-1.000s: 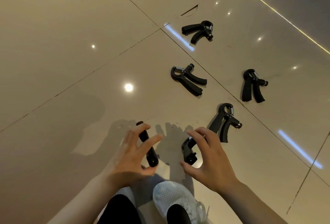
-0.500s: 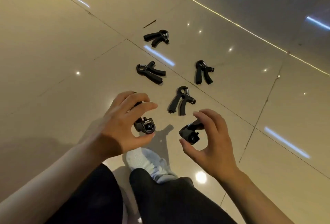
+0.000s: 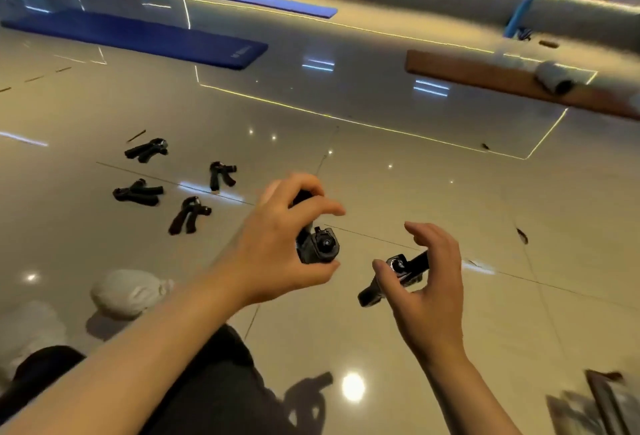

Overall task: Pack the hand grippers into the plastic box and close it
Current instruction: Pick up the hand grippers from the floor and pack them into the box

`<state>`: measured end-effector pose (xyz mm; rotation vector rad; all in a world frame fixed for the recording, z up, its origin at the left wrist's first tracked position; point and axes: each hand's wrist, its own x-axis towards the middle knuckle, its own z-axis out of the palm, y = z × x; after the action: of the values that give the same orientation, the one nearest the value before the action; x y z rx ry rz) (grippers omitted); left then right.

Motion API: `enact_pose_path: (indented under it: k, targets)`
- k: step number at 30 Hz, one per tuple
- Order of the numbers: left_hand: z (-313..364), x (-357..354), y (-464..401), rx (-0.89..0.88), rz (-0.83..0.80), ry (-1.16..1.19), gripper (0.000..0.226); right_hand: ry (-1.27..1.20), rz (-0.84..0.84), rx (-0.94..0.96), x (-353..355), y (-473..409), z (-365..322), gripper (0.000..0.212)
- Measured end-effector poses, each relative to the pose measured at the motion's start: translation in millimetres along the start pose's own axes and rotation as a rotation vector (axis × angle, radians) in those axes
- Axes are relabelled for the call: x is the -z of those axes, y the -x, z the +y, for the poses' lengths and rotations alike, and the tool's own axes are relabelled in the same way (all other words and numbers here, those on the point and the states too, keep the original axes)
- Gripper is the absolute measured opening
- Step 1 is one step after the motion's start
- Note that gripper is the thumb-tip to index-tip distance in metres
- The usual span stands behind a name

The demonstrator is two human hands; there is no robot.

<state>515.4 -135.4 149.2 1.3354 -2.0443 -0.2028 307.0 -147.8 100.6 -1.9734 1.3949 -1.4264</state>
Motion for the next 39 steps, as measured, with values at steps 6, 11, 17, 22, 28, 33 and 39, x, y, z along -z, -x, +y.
enact_pose_path:
  k: [6, 11, 17, 22, 28, 33, 39]
  targets:
    - [164, -111, 29, 0.057, -0.032, 0.216, 0.052, 0.089, 0.093, -0.094, 182, 64, 40, 0.05]
    - [267, -160, 52, 0.017, -0.096, 0.277, 0.051, 0.133, 0.242, -0.238, 284, 128, 62, 0.053]
    - [341, -190, 70, -0.178, -0.196, 0.246, 0.053, 0.158, 0.256, -0.33, 340, 173, 72, 0.046]
    - [358, -198, 71, -0.129, -0.136, 0.371, 0.05, 0.233, 0.296, -0.431, 373, 191, 87, 0.052]
    - [379, -215, 46, -0.094, -0.244, 0.453, 0.06, 0.374, 0.307, -0.554, 412, 198, 108, 0.055]
    - [390, -236, 40, -0.079, -0.283, 0.267, 0.061, 0.434, 0.106, -0.583, 447, 181, 120, 0.078]
    - [436, -261, 17, -0.089, -0.289, 0.189, 0.062, 0.301, 0.12, -0.616, 481, 186, 128, 0.085]
